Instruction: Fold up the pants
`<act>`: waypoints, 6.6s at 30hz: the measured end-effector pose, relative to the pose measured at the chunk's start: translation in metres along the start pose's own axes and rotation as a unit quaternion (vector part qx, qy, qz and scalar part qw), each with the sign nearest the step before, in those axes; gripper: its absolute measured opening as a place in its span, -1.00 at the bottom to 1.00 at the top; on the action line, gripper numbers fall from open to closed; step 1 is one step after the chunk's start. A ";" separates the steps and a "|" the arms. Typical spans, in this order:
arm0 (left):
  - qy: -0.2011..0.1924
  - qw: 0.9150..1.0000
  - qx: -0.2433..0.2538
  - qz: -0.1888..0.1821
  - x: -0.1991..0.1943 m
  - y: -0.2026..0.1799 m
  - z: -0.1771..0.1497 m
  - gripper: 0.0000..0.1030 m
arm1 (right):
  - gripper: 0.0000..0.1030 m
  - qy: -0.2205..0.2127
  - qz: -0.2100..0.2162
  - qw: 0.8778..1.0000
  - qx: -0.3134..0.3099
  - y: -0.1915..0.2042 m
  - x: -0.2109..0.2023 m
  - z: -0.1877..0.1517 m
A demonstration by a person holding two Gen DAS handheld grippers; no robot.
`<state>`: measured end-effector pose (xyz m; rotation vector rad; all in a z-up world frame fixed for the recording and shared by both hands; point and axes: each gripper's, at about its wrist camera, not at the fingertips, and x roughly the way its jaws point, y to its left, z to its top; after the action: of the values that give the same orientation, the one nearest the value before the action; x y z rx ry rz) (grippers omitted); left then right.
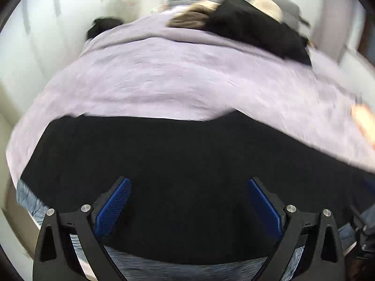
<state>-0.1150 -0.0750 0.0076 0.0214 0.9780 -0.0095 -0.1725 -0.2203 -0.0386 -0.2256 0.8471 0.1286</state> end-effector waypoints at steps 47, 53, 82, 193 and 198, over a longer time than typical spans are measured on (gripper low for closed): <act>0.081 0.976 0.182 -0.082 0.012 -0.275 -0.035 1.00 | 0.34 -0.102 0.056 0.937 0.329 -0.271 -0.107 -0.215; 0.080 0.977 0.179 -0.080 0.018 -0.280 -0.037 1.00 | 0.21 -0.135 0.114 0.938 0.297 -0.258 -0.107 -0.199; 0.072 0.985 0.136 -0.074 0.015 -0.251 -0.040 1.00 | 0.30 -0.071 0.102 0.963 0.241 -0.220 -0.020 -0.124; 0.044 0.996 0.021 -0.080 -0.002 -0.072 -0.051 1.00 | 0.74 0.065 0.215 0.973 -0.045 -0.020 0.070 0.057; 0.041 0.995 0.020 -0.091 -0.003 -0.066 -0.054 1.00 | 0.74 0.045 0.228 0.972 -0.028 -0.039 0.034 0.045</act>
<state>-0.1627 -0.1400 -0.0211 -0.0304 1.0602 -0.1977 -0.1091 -0.2457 -0.0297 -0.0865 0.9752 0.5766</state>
